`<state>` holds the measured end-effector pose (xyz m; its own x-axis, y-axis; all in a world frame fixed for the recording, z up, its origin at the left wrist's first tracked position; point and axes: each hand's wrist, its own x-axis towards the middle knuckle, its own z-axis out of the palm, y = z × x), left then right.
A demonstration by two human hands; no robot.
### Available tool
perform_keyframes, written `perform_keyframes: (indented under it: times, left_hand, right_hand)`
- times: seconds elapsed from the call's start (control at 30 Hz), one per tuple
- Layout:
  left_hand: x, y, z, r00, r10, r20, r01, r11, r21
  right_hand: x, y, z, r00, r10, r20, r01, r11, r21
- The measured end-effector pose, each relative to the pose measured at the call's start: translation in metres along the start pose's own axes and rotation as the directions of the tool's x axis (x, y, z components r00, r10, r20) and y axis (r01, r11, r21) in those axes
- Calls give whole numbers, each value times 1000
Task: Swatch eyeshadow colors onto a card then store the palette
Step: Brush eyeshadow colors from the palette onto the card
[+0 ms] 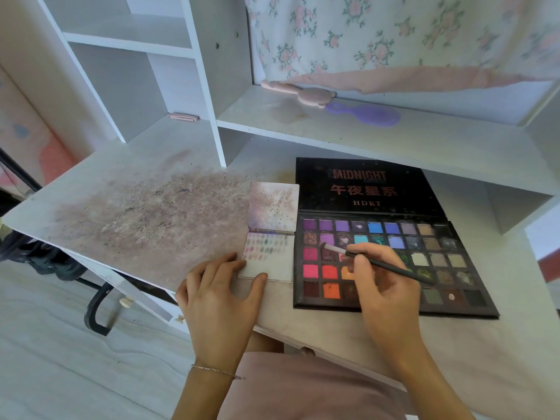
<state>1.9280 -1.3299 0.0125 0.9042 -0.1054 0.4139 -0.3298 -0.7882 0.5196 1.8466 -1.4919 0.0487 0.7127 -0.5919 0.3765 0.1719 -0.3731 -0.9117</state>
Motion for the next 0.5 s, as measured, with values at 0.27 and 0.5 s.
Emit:
perform_keyframes:
  times: [0.27,0.5]
  left_hand:
    - [1,1,5,999,20,-43,-21,1000,-16]
    - [-3,0,10,996,20,-86,-23,999,-32]
  right_hand:
    - [0,9,-51,990,95,-107,-110,984,-137]
    - [-6,17,-73,970,109,-215,-164,953,-254]
